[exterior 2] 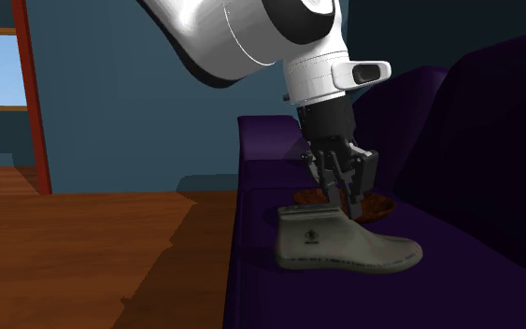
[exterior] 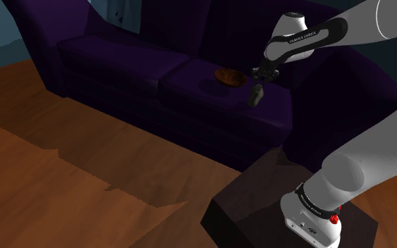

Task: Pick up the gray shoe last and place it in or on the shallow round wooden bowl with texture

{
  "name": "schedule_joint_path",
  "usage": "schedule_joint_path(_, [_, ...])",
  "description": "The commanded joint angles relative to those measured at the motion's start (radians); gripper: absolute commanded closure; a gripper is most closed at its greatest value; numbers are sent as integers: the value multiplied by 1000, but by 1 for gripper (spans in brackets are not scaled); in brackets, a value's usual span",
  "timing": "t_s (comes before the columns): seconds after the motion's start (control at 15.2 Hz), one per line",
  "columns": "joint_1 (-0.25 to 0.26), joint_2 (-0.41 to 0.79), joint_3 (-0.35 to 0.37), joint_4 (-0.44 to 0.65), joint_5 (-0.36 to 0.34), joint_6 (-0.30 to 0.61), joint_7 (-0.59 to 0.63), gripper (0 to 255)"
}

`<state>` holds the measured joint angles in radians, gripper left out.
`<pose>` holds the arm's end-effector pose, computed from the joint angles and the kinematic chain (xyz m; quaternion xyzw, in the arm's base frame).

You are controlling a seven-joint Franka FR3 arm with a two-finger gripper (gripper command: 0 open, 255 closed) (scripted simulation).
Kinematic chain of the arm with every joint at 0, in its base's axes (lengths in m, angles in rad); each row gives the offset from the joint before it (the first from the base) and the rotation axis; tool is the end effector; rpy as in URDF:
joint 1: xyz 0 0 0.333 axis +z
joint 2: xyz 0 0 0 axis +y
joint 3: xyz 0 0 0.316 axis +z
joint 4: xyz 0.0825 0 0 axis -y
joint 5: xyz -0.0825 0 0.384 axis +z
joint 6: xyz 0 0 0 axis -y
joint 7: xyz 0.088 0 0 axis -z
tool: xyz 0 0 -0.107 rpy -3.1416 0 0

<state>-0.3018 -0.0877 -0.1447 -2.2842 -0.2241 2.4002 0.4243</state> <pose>0.4699 -0.2275 0.4096 0.9281 -0.3501 0.1002 0.0783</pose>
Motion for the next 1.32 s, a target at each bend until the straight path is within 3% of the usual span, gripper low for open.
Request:
schedule_joint_path(0.0, [0, 0, 0, 0, 0, 0, 0, 255])
schedule_joint_path(0.33, [0, 0, 0, 0, 0, 0, 0, 255])
schedule_joint_path(1.25, [7, -74, 6, 115, 20, -188, -31, 255])
